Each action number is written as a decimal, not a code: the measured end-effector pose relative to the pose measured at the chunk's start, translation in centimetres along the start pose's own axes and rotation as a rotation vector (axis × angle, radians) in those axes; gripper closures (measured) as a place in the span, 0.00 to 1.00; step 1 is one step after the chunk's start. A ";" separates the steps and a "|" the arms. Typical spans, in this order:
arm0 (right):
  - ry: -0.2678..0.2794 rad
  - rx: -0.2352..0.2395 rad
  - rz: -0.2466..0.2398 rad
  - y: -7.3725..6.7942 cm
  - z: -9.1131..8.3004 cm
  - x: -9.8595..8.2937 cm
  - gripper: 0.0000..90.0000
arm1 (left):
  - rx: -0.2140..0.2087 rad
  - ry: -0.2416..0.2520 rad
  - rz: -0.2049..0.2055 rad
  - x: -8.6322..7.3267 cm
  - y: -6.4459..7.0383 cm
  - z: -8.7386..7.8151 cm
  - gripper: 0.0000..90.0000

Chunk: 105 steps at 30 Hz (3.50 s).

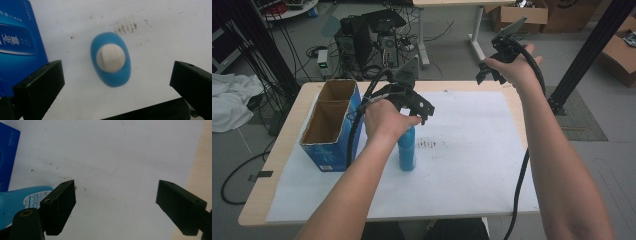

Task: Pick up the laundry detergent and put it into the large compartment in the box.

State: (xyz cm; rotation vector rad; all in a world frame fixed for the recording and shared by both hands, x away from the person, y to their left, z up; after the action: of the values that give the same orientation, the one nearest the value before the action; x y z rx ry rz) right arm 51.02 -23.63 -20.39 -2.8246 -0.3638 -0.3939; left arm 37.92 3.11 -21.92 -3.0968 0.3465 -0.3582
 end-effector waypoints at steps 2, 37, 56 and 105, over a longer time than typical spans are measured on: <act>0.000 0.000 -0.006 0.0 0.2 0.0 0.18 | -0.001 -0.009 0.000 0.0 0.0 0.8 0.00; -0.013 0.014 -0.004 0.5 1.8 -0.1 0.19 | 0.012 -0.064 -0.039 0.0 0.3 6.7 0.00; -0.010 0.021 -0.002 0.5 1.9 -0.1 0.19 | 0.011 -0.070 -0.036 -0.1 0.3 7.2 0.02; 0.003 0.032 -0.020 0.1 2.0 -0.1 0.19 | 0.012 -0.076 -0.052 0.5 0.1 7.6 0.23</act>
State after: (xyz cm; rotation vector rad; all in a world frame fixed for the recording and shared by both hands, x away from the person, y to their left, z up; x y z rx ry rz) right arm 51.45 -23.16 -22.26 -2.7907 -0.3942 -0.3936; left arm 40.07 2.76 -29.24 -3.1023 0.2628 -0.2407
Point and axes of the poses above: each handheld gripper's, and its own axes: z roughly forward along the jaws, x roughly out of its top, y roughly to its right, the point moved 1 cm from there along z, roughly forward along the jaws, and after that the axes turned 2 degrees about x, right-handed, at the moved point
